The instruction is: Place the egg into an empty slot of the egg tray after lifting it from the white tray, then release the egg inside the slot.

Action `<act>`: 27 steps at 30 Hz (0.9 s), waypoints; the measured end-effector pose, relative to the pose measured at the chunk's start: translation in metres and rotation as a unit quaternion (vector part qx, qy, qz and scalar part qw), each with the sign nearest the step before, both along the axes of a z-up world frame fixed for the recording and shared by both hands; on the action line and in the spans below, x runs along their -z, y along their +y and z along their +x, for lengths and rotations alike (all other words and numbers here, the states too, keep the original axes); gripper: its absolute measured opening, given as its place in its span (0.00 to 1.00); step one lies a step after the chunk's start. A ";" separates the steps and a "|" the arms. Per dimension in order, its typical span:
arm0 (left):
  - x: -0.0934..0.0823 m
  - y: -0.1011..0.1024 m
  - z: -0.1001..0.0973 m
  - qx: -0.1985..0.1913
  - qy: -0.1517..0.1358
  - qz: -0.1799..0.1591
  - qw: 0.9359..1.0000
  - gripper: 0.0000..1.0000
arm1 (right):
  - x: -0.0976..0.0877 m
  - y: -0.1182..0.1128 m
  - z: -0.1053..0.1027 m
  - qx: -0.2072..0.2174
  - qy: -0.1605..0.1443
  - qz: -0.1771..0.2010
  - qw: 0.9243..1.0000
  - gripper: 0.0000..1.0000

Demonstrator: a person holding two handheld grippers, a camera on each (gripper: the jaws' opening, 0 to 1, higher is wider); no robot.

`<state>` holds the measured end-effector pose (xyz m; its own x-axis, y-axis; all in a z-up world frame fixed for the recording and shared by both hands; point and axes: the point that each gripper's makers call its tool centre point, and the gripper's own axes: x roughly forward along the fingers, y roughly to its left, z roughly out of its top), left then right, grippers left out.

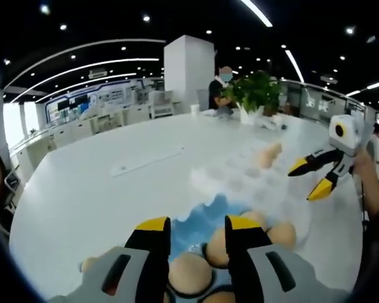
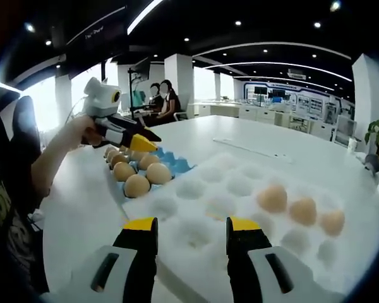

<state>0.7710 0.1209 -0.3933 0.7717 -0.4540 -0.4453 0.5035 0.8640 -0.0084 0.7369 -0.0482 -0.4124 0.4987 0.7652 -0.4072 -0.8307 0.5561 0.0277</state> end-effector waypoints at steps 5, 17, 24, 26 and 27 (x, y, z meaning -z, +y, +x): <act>0.002 -0.001 0.005 0.004 0.003 0.001 1.000 0.35 | 0.002 -0.003 0.000 0.003 0.001 0.002 1.000 0.45; -0.002 -0.009 0.016 0.014 0.002 0.005 1.000 0.38 | 0.002 -0.011 0.003 0.009 0.003 0.010 1.000 0.45; -0.002 -0.021 0.012 0.024 0.004 0.006 1.000 0.38 | 0.001 -0.018 0.007 0.017 0.003 0.014 1.000 0.45; -0.002 -0.024 0.012 0.026 0.004 0.006 1.000 0.38 | 0.002 -0.019 0.007 0.018 0.003 0.015 1.000 0.45; -0.002 -0.025 0.013 0.027 0.004 0.007 1.000 0.38 | 0.002 -0.020 0.008 0.018 0.004 0.016 1.000 0.45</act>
